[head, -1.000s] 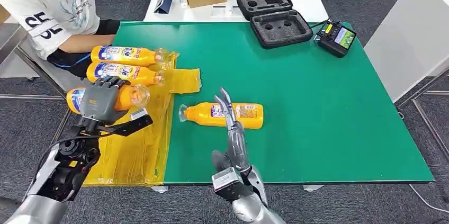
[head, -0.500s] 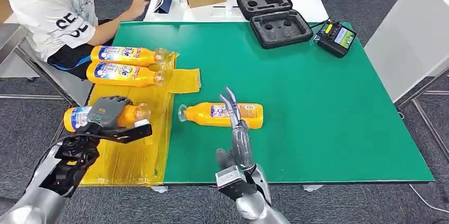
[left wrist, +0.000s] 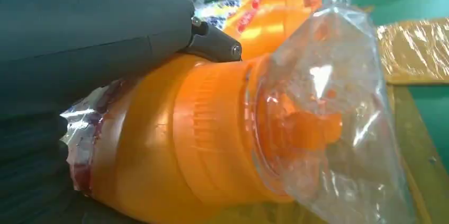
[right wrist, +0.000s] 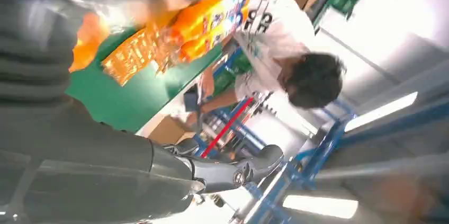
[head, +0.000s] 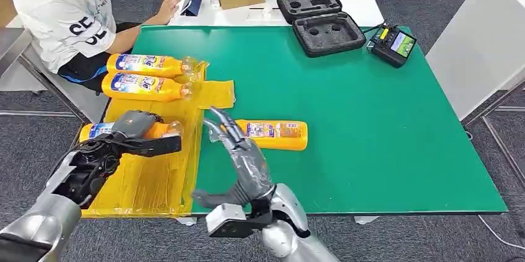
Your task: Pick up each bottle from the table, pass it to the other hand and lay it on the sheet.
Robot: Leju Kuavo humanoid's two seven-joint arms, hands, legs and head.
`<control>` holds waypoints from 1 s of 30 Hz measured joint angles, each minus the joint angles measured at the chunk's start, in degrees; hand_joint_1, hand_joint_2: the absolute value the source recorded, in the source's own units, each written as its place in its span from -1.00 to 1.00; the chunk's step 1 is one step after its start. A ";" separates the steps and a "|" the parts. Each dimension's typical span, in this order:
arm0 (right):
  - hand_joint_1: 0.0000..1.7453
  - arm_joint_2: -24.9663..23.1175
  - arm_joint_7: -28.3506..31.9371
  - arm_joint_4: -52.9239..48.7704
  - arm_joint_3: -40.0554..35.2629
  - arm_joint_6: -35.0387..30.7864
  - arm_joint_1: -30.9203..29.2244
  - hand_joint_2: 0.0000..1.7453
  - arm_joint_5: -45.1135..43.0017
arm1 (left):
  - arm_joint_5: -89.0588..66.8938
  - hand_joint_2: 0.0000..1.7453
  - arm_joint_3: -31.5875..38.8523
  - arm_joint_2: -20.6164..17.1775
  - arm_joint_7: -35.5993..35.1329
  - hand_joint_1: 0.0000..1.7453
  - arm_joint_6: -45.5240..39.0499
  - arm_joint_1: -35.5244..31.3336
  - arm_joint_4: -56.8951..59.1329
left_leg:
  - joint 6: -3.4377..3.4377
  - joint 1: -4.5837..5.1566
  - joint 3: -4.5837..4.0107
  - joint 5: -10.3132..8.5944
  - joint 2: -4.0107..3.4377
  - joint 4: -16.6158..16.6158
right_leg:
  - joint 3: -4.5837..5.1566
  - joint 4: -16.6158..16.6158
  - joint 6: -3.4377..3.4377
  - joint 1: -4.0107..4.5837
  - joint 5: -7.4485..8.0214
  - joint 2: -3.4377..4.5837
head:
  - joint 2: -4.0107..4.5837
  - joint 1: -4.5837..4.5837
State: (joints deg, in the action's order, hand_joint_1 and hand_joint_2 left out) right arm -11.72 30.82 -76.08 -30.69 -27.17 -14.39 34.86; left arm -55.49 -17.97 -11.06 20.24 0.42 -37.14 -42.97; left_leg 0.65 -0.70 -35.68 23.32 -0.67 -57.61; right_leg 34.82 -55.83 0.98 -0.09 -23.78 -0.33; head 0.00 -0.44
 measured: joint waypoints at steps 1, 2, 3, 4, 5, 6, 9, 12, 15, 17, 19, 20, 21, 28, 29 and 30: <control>-1.00 -0.35 -0.35 0.17 -0.52 0.33 -0.40 1.00 0.31 | 0.07 1.00 -0.35 0.31 0.04 1.00 0.45 -0.45 0.76 | 0.00 0.00 0.00 0.00 0.00 0.00 | 0.00 0.00 0.00 0.00 0.00 0.00 | 0.00 0.00; -1.00 -0.57 -0.61 0.26 -0.81 0.70 -0.73 1.00 0.50 | 0.11 1.00 -0.46 0.55 0.11 1.00 0.66 -0.75 1.18 | 0.00 0.00 0.00 0.00 0.00 0.00 | 0.00 0.00 0.00 0.00 0.00 0.00 | 0.00 0.00; -1.00 -0.85 -0.89 0.37 -1.07 0.87 -0.95 1.00 0.68 | 0.17 1.00 -0.55 0.76 0.15 1.00 1.03 -1.03 1.59 | 0.00 0.01 0.00 0.00 0.00 0.00 | -0.01 0.00 0.00 0.00 0.00 0.00 | 0.00 -0.02; -1.00 -1.07 -1.11 0.50 -1.48 1.13 -1.06 1.00 0.85 | 0.31 1.00 -0.63 0.94 0.22 1.00 1.37 -1.26 2.07 | 0.00 0.01 -0.01 0.00 0.01 0.00 | -0.01 0.00 0.00 0.00 0.00 0.00 | 0.00 0.00; -1.00 -1.22 -1.27 0.68 -1.86 1.46 -1.31 1.00 1.03 | 0.59 1.00 -0.76 1.22 0.48 1.00 1.81 -1.70 2.75 | 0.00 0.01 -0.02 0.01 0.01 0.00 | 0.00 0.00 0.00 0.00 0.00 0.00 | 0.00 0.00; -1.00 -1.46 -1.35 1.05 -2.33 1.88 -1.69 1.00 1.05 | 0.98 1.00 -1.07 1.38 0.76 1.00 2.42 -2.20 3.79 | 0.00 0.01 -0.03 0.01 0.05 0.00 | 0.00 0.00 0.00 0.00 0.00 0.00 | 0.00 0.02; -1.00 -2.05 -1.46 1.79 -3.17 2.42 -2.41 1.00 0.96 | 1.35 1.00 -1.59 1.59 1.05 1.00 3.01 -2.42 4.93 | 0.00 0.02 -0.01 0.01 0.03 0.00 | 0.00 0.01 0.00 -0.01 0.00 0.00 | 0.00 0.00; -1.00 -2.36 -1.59 2.34 -3.36 2.97 -2.63 1.00 0.63 | 1.40 1.00 -1.94 1.73 1.09 1.00 3.21 -2.45 5.64 | 0.00 0.01 -0.02 0.01 0.06 0.00 | -0.01 0.00 0.00 -0.01 0.00 -0.02 | 0.00 0.00; -1.00 -2.78 -1.59 2.91 -3.41 3.80 -3.00 1.00 -0.33 | 1.03 1.00 -2.29 1.75 0.68 0.40 3.45 -2.45 6.29 | 0.00 0.01 -0.01 0.01 0.05 0.00 | -0.01 0.00 0.00 0.00 0.00 -0.01 | 0.00 0.00; -1.00 -2.95 -1.31 3.41 -3.49 4.17 -3.42 1.00 -1.05 | 0.65 1.00 -2.73 1.75 0.33 -0.06 3.98 -2.55 6.82 | 0.00 0.01 -0.01 0.01 0.05 0.00 | -0.02 0.00 0.00 0.00 0.00 -0.01 | 0.00 0.00; -1.00 -3.23 -1.02 3.93 -3.67 4.41 -3.95 1.00 -1.75 | 0.46 1.00 -3.23 1.75 -0.07 -0.92 4.89 -3.08 7.69 | 0.00 0.01 0.01 0.01 0.04 0.01 | -0.05 0.00 0.00 0.00 0.00 -0.01 | 0.00 0.00; -1.00 -3.39 -1.00 4.20 -3.69 4.41 -4.17 1.00 -2.01 | 0.37 1.00 -3.39 1.75 -0.18 -1.00 5.20 -3.25 8.00 | 0.00 0.01 0.04 0.01 0.03 0.01 | -0.07 0.00 0.00 -0.01 0.00 -0.01 | 0.00 0.00; -1.00 -3.49 -1.00 4.39 -3.71 4.43 -4.36 1.00 -2.10 | 0.31 1.00 -3.50 1.75 -0.28 -1.00 5.40 -3.33 8.30 | -0.01 0.01 0.07 0.02 0.01 0.01 | -0.09 0.00 0.00 -0.01 0.00 -0.01 | 0.00 0.00; -1.00 -3.98 -0.94 5.60 -3.74 4.50 -5.18 1.00 -3.30 | 0.46 -1.00 -4.50 1.64 -0.52 -1.00 7.21 -4.64 10.55 | -0.01 -0.01 0.21 0.02 0.02 0.03 | -0.24 0.00 0.00 0.00 -0.01 -0.01 | 0.00 0.00; -1.00 -3.98 -0.94 5.75 -3.74 4.48 -5.25 1.00 -3.32 | 0.96 -1.00 -4.50 1.64 -0.63 -1.00 7.21 -4.74 10.84 | -0.01 -0.01 0.22 0.02 0.02 0.03 | -0.25 0.00 0.00 0.00 -0.01 -0.01 | 0.00 0.00; -1.00 -3.98 -0.94 5.90 -3.74 4.39 -5.30 1.00 -3.43 | 1.71 -1.00 -4.50 1.64 -0.83 -1.00 7.17 -4.83 11.04 | -0.01 -0.01 0.23 0.02 0.04 0.03 | -0.27 0.00 0.00 0.00 -0.01 -0.01 | 0.00 0.00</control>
State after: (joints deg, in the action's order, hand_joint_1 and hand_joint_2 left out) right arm -15.69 29.88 -70.18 -34.42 -22.78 -19.69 31.43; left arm -53.79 -22.47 -9.42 19.41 7.58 -41.97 -31.93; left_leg 0.64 -0.71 -35.45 23.34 -0.63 -57.58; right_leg 34.56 -55.83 0.97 -0.09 -23.78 -0.35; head 0.00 -0.44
